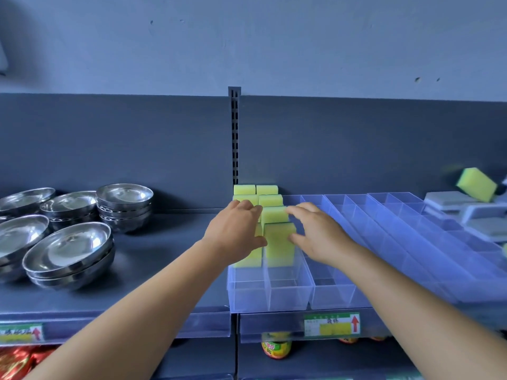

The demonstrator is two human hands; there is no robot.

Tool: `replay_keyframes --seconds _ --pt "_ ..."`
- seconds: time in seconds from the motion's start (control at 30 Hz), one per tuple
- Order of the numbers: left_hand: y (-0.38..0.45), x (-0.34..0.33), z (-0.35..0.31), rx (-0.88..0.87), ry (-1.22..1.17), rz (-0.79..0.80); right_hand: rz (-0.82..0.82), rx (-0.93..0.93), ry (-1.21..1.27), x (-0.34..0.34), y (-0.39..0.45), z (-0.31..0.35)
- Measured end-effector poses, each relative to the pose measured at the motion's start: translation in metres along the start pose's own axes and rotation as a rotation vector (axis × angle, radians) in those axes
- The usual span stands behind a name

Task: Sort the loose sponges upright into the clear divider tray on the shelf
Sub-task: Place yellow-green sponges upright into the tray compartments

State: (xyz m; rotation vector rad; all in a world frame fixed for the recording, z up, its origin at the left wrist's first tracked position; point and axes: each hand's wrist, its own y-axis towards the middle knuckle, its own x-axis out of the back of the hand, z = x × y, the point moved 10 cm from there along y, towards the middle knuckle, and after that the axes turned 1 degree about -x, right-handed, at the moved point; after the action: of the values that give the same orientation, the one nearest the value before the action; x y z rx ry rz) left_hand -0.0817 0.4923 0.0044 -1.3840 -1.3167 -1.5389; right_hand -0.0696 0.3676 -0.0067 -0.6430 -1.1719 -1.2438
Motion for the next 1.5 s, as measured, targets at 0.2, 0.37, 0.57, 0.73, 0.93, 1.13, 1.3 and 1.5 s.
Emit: replay_keyframes --seconds 0.2,0.37,0.57,0.73,0.93,1.13,1.3,1.5 --pt "0.008 0.008 -0.059 -0.147 -0.011 -0.017 0.025 -0.079 -0.117 0.026 -0.033 -0.036" --pt "0.017 0.002 -0.121 -0.248 -0.008 0.005 0.014 -0.183 -0.166 0.054 -0.066 -0.089" --pt "0.035 -0.012 -0.206 -0.324 -0.043 0.044 -0.003 -0.294 -0.167 0.085 -0.104 -0.167" --pt "0.052 -0.025 -0.287 -0.37 -0.058 0.064 0.013 -0.345 -0.172 0.113 -0.136 -0.234" --pt "0.074 -0.046 -0.379 -0.419 -0.068 0.101 0.011 -0.386 -0.161 0.145 -0.167 -0.317" --pt "0.101 -0.063 -0.449 -0.422 -0.082 0.131 0.003 -0.418 -0.165 0.174 -0.185 -0.388" --pt "0.128 -0.085 -0.486 -0.415 -0.067 0.19 -0.042 -0.454 -0.174 0.198 -0.189 -0.434" --pt "0.167 -0.113 -0.516 -0.472 0.003 0.241 -0.089 -0.48 -0.148 0.21 -0.173 -0.474"
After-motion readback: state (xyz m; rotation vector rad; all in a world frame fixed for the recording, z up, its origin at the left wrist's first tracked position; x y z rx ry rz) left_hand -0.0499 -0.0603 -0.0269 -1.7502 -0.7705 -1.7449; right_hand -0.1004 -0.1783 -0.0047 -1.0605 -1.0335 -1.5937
